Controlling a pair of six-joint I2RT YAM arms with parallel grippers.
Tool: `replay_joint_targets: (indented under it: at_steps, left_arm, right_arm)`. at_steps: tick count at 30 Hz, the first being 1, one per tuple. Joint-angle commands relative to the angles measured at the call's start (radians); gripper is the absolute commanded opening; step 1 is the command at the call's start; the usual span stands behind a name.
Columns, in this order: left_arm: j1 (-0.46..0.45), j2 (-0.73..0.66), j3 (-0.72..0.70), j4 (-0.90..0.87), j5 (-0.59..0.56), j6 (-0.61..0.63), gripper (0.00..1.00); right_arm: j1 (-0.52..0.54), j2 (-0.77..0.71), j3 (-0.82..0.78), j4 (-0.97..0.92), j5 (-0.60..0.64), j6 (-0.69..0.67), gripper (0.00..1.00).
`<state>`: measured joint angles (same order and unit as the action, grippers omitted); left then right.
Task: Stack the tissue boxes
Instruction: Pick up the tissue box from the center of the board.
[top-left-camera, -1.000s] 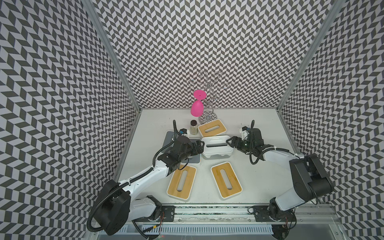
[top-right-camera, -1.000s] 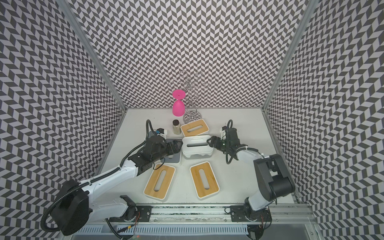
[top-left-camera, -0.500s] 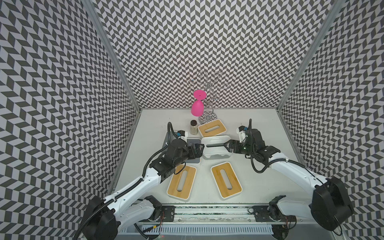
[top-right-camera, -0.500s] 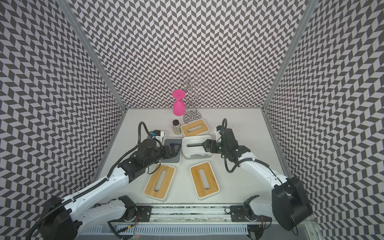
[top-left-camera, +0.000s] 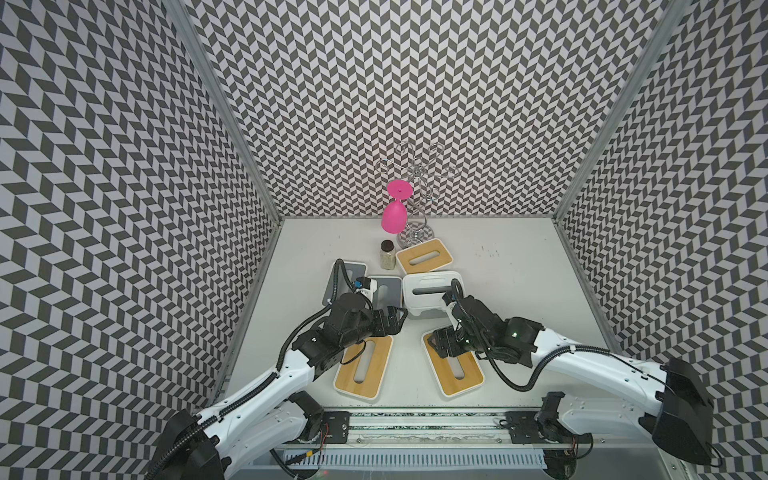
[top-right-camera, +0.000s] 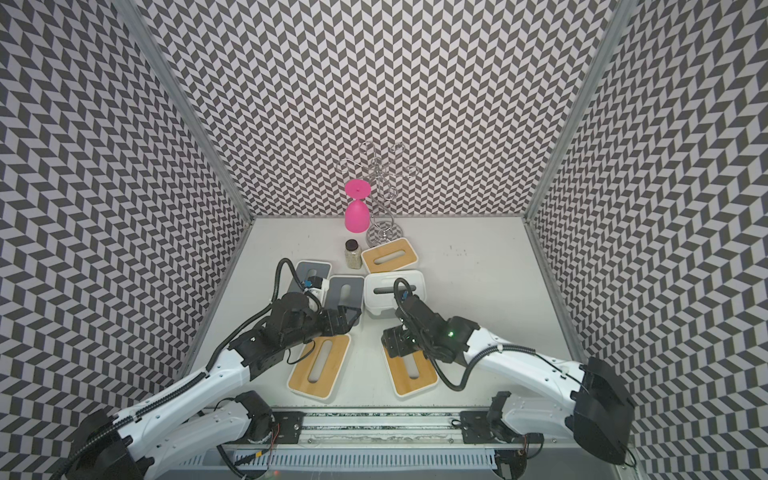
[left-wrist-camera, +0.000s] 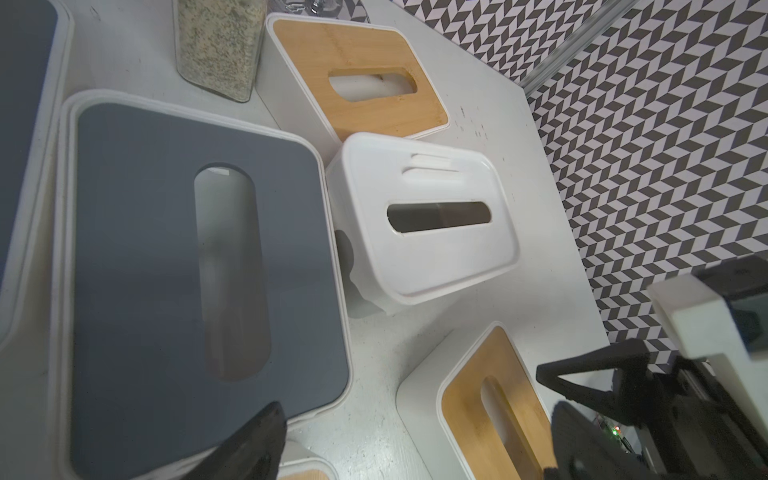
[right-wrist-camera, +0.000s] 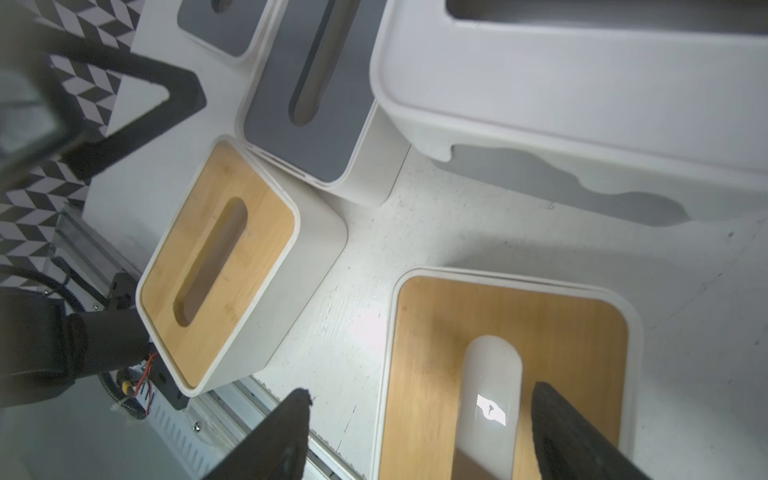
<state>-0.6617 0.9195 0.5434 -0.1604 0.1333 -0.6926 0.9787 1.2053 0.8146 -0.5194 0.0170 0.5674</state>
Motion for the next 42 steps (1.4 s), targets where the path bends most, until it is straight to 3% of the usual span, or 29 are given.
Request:
replay_joint_targets:
  at_steps: [1, 11, 25, 35, 42]
  left_arm:
    - [-0.004, -0.038, -0.024, -0.024, 0.004, -0.016, 1.0]
    - [-0.004, -0.098, -0.075, -0.011, -0.029, -0.048, 0.99]
    - [-0.002, -0.049, -0.073, 0.019, -0.018, -0.045, 1.0]
    - [-0.003, -0.018, -0.044, 0.02, 0.016, -0.043, 1.0]
    - [-0.003, -0.018, 0.005, 0.028, 0.11, -0.045, 1.0]
  right_arm:
    - [0.053, 0.023, -0.021, -0.005, 0.067, 0.076, 0.81]
    - [0.159, 0.163, -0.055, 0.059, 0.097, 0.12, 0.8]
    - [0.174, 0.243, -0.06, 0.081, 0.182, 0.113, 0.6]
    - [0.174, 0.187, -0.075, 0.069, 0.21, 0.106, 0.41]
    - [0.173, 0.06, -0.109, 0.035, 0.24, 0.109, 0.4]
